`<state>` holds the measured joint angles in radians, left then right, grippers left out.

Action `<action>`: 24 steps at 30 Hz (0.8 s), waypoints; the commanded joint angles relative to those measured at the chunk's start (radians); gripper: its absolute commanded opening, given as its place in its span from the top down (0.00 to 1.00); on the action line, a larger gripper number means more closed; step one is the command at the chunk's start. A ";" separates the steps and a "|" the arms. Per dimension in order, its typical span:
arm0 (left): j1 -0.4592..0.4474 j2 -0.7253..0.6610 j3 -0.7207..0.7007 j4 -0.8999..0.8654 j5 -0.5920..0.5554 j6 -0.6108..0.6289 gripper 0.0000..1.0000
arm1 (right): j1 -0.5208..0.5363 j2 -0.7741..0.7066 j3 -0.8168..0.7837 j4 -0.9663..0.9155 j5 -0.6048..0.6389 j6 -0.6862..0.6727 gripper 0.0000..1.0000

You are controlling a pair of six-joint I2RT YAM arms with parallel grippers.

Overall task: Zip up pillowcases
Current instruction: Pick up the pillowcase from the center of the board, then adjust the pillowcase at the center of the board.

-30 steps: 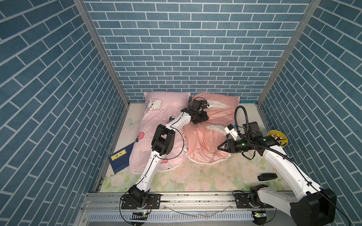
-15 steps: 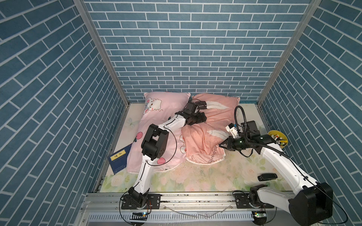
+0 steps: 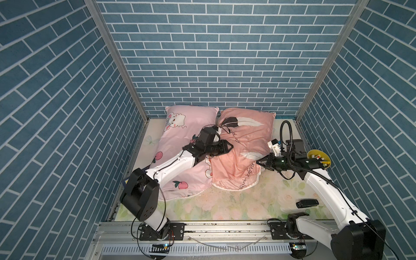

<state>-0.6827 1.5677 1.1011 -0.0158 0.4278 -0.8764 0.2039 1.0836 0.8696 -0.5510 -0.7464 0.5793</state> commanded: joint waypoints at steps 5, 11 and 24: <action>-0.156 0.056 -0.126 0.341 -0.022 -0.465 0.36 | -0.017 -0.065 -0.092 0.092 -0.092 -0.006 1.00; -0.199 0.106 -0.089 0.303 -0.056 -0.456 0.23 | -0.018 -0.110 -0.106 0.058 -0.063 -0.053 1.00; -0.218 0.122 -0.080 0.276 0.024 0.255 0.07 | -0.058 -0.076 -0.106 0.097 -0.162 0.016 1.00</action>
<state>-0.8948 1.6756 1.0409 0.2096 0.4038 -0.8639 0.1555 1.0080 0.7750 -0.4847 -0.8463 0.5735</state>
